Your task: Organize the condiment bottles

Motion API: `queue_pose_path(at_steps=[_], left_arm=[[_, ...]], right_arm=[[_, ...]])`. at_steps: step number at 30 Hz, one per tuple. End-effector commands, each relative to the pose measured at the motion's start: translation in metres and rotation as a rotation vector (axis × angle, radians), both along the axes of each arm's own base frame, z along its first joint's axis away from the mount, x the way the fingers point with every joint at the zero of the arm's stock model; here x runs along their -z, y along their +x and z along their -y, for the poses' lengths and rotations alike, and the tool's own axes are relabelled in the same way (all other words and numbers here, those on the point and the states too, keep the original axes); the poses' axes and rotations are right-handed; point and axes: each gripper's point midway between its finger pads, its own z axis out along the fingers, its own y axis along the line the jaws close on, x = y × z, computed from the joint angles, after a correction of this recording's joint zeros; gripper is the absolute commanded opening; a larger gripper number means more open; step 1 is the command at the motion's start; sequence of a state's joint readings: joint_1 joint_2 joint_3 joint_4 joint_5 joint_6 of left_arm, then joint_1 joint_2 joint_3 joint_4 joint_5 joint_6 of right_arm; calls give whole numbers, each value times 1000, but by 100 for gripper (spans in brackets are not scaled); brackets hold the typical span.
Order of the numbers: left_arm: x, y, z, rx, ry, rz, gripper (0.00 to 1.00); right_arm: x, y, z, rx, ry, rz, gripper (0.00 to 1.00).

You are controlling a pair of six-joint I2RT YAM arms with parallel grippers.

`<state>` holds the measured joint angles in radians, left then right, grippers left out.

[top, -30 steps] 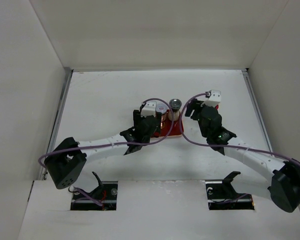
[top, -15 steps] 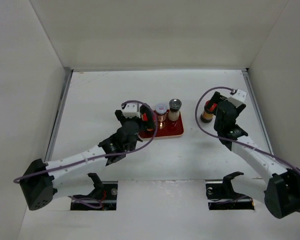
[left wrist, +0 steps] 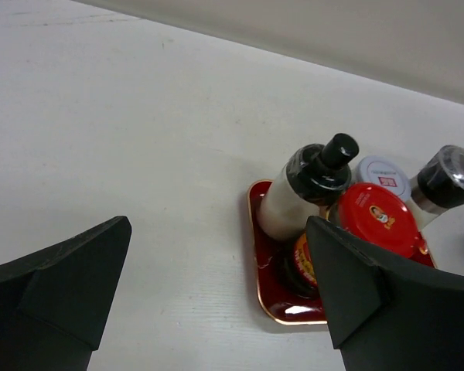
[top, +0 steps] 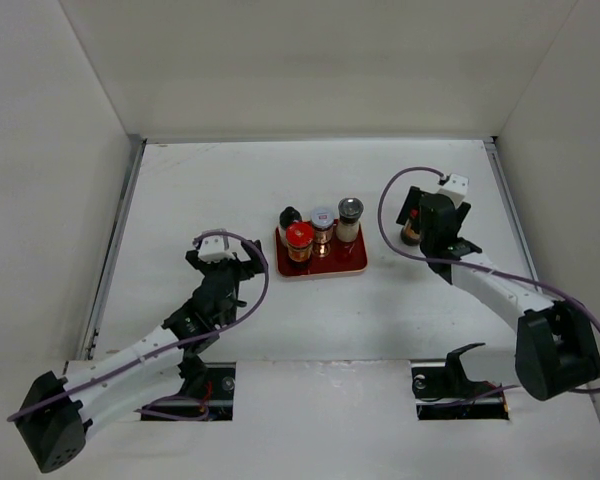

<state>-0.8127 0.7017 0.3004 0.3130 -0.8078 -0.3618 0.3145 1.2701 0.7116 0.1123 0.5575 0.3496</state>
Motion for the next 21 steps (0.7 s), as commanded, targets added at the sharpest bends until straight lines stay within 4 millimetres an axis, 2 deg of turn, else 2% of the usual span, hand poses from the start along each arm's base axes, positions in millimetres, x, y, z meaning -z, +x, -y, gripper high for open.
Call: queue_pose_path(at_steps=[1, 8, 10, 13, 16, 21], left_arm=[[2, 2, 1, -18, -55, 20, 100], [19, 0, 1, -31, -69, 24, 100], [20, 1, -4, -46, -72, 27, 100], [21, 2, -8, -59, -74, 30, 100], [26, 2, -10, -71, -71, 25, 100], [34, 2, -15, -91, -69, 25, 100]], right_arm=[[-18, 13, -8, -22, 55, 57, 100], [5, 28, -4, -12, 101, -1, 100], [5, 30, -2, 1, 101, 6, 91], [2, 31, 0, 11, 116, 20, 71], [-18, 22, 4, 26, 121, 88, 59], [-57, -9, -23, -49, 130, 186, 55]])
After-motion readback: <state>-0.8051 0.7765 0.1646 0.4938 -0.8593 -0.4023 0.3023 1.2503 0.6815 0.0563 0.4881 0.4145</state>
